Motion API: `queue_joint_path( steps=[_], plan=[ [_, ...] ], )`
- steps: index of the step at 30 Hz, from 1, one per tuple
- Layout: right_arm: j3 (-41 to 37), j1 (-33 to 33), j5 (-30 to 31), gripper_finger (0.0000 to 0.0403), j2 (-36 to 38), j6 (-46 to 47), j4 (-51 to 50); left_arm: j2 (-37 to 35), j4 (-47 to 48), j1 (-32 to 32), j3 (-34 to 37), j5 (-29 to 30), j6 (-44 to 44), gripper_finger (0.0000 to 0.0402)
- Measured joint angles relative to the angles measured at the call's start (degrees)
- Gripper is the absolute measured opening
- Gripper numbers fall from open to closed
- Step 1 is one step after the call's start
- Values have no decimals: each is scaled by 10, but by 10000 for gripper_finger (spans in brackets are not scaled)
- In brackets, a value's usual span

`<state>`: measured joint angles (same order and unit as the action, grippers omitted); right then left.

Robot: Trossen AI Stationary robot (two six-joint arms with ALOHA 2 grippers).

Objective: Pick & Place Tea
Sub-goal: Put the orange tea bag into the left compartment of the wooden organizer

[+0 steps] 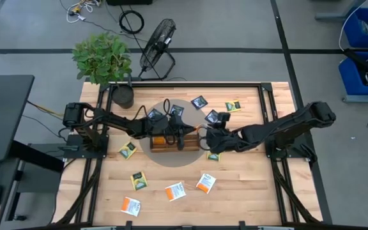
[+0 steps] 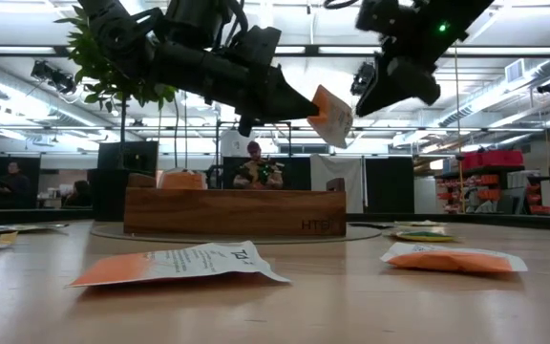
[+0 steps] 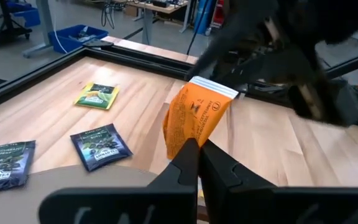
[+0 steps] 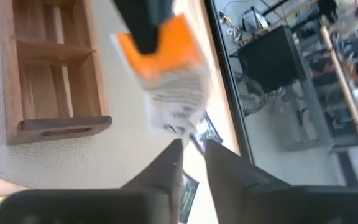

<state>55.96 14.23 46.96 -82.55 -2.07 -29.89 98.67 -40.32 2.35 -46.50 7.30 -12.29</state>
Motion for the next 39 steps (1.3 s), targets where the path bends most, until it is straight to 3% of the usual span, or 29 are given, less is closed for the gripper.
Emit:
queue_joint_path(
  steps=[5,10,14,19,21,27,33,39],
  plan=[
    [-28,9,6,152,57,75,-7,0,-19,-12,2,-6,10,3],
    [-124,23,2,189,129,75,133,0,-77,-47,2,4,68,3],
    [-189,32,-25,193,170,33,285,-1,-219,-62,51,-1,102,3],
    [-246,41,-72,194,192,30,386,-1,-493,-50,180,-32,105,2],
    [-269,40,-106,194,191,25,450,-10,-494,-44,199,-47,107,2],
    [-306,16,-197,194,139,-9,663,-18,-493,-54,196,-66,118,2],
    [-295,-22,-276,191,45,-32,776,-19,-488,-58,178,-84,157,2],
    [-288,-32,-323,159,-34,-76,963,-19,-495,-58,180,-96,161,2]
  ],
)
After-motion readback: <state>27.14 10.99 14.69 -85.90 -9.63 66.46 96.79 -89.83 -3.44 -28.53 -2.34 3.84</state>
